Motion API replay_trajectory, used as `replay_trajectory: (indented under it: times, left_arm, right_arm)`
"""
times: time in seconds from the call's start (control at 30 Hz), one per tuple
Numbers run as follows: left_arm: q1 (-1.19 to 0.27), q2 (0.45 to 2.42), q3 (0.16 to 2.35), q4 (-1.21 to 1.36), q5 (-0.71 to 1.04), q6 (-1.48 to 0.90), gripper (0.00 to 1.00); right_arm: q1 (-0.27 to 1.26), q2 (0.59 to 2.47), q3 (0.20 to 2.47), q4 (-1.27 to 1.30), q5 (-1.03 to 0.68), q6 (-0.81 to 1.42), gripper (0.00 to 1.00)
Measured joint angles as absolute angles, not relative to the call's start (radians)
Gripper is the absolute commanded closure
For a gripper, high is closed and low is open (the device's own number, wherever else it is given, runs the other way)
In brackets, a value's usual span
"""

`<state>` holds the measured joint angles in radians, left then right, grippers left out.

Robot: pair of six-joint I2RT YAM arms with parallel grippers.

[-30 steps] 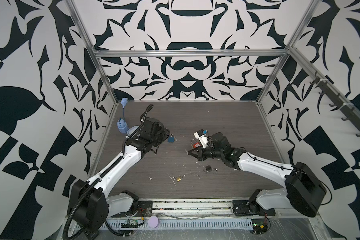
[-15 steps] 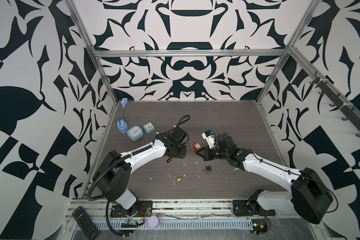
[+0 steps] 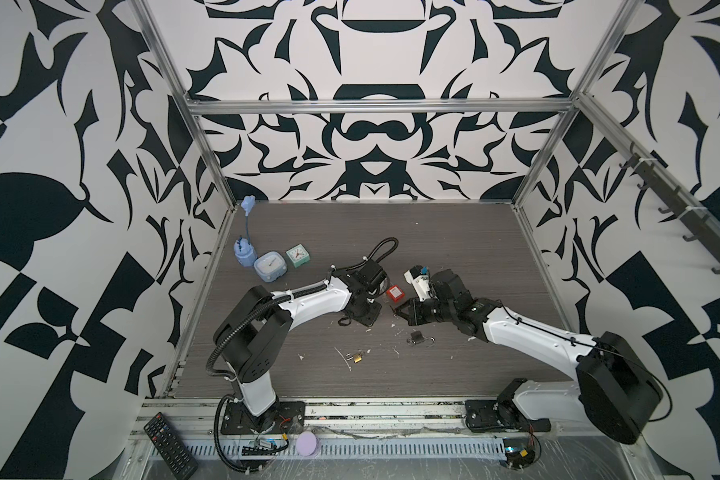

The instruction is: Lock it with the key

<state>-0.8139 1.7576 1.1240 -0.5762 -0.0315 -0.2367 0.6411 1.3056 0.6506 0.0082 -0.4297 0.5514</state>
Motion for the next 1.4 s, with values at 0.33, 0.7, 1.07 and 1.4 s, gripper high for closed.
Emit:
replay_trajectory:
  times: [0.33, 0.7, 1.07, 1.4]
  left_arm:
    - [-0.813, 1.812, 1.143, -0.601, -0.046, -0.208, 0.79]
    - [-0.813, 1.827, 1.182, -0.629, -0.052, -0.205, 0.41]
    - [-0.798, 1.628, 1.152, -0.612, -0.157, -0.216, 0.28]
    - [-0.552, 0.991, 0.785, -0.282, -0.241, -0.405, 0.01]
  right_arm:
    - [0.641, 1.327, 0.645, 0.020, -0.430, 0.555, 1.00]
    - [0.641, 1.336, 0.644, 0.027, -0.432, 0.559, 1.00]
    - [0.641, 1.338, 0.644, 0.027, -0.432, 0.591, 1.00]
    - [0.647, 1.497, 0.649, 0.051, -0.441, 0.659, 1.00]
